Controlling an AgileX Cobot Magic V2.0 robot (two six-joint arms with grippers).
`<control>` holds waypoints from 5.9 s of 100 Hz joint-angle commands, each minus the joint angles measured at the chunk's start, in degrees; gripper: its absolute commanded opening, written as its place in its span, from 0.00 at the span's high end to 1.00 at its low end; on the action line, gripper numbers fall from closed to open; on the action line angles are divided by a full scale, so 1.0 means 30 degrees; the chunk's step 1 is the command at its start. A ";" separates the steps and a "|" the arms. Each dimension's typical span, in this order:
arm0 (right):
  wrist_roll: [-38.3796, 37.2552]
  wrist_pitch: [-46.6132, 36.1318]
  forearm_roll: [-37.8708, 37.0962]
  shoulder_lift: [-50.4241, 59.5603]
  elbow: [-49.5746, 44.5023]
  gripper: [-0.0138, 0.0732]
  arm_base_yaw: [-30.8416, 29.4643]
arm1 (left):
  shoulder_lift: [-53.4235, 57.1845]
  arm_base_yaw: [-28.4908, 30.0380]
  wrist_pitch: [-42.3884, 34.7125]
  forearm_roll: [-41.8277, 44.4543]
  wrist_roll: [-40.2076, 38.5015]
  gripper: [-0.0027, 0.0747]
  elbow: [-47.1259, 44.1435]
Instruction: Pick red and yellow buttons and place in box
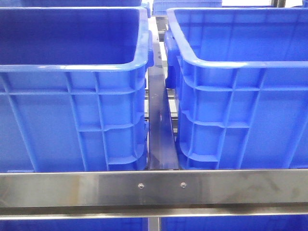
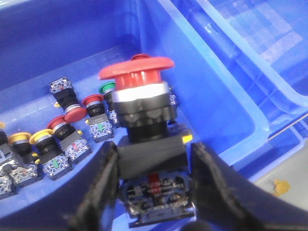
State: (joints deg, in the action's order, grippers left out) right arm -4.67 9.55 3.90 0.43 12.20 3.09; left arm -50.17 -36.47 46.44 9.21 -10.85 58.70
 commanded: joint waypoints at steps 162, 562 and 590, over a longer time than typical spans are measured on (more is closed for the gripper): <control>1.4387 1.3195 2.7522 -2.1006 1.3987 0.11 0.2490 | 0.0195 -0.0154 -0.1316 0.0198 -0.0003 0.94 0.0516; 1.2266 0.9766 3.0122 -3.2391 1.9693 0.77 -0.5381 | 0.0227 -0.0154 -0.1826 -0.0230 -0.0003 0.99 0.0516; 1.2266 1.0135 3.2598 -3.4850 1.9693 0.77 -0.5381 | 0.0227 -0.0154 -0.1826 -0.0274 -0.0003 0.99 0.0516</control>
State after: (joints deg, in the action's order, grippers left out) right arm 31.97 37.35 95.32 -105.02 69.98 -12.79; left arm -50.04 -36.47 45.11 8.64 -10.85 58.67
